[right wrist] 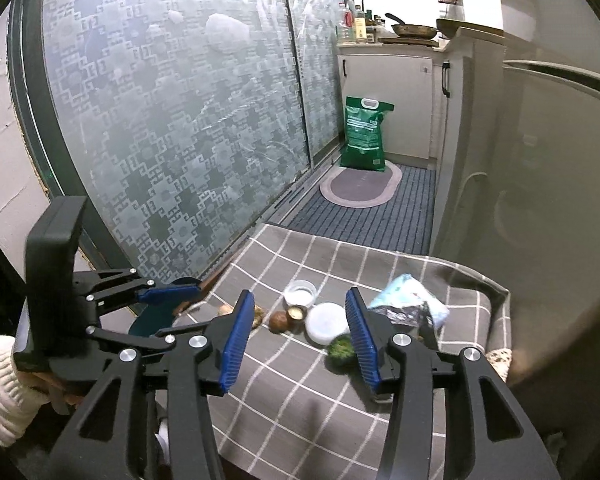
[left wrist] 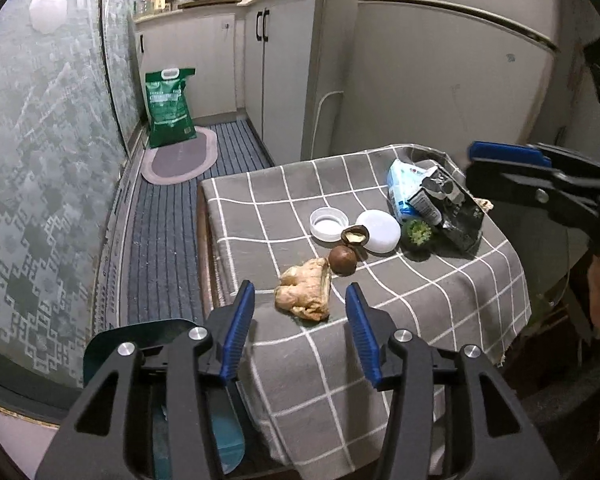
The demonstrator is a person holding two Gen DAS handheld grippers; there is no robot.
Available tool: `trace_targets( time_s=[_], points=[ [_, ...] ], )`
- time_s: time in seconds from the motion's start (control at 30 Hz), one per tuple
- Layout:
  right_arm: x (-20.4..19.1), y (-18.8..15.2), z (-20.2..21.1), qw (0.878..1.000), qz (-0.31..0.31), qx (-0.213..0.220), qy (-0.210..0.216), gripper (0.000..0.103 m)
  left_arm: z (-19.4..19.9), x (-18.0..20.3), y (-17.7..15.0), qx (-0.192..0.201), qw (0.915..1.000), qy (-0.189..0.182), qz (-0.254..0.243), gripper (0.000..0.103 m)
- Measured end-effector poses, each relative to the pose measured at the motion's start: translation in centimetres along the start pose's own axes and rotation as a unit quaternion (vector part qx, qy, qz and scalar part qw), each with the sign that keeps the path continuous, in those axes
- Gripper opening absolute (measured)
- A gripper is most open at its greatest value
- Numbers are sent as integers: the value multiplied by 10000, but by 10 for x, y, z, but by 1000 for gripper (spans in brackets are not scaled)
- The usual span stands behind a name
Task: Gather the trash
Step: 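Move the left gripper to the ginger root and close on it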
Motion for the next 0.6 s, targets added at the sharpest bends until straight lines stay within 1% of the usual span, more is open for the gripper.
trace_targets(
  time_s=[0.13, 0.23, 0.3, 0.4, 0.53, 0.57, 0.6],
  points=[
    [14, -7, 9, 9999, -70, 0, -116, 49, -14, 6, 1, -117, 9999, 0, -55, 51],
    [19, -10, 15, 9998, -65, 34, -161, 53, -22, 8, 1, -185, 9998, 55, -64, 51],
    [21, -14, 20, 9998, 16, 63, -203, 56, -27, 7, 1, -236, 9997, 22, -17, 51],
    [26, -19, 24, 9995, 74, 58, -288, 59, -31, 7, 2, -254, 9997, 11, 20, 51],
    [36, -28, 22, 9990, 161, 17, -415, 63, -35, 4, 3, -264, 9996, 15, 110, 47],
    [38, -30, 21, 9988, 177, 2, -454, 64, -35, 4, 3, -254, 9996, 60, 78, 44],
    [40, -33, 19, 9986, 209, -20, -491, 66, -36, 4, 3, -244, 9996, 104, 29, 44]
  ],
)
Point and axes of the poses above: each gripper's, at about its wrist camera, not at the fingertips, and z roughly against the way its jaws point, x to its right, y to its top, the point moved 6 cm from there along -z, roughly the way its jaws point, and after that the axes turned 12 degrees about y, right-handed, at the moved point
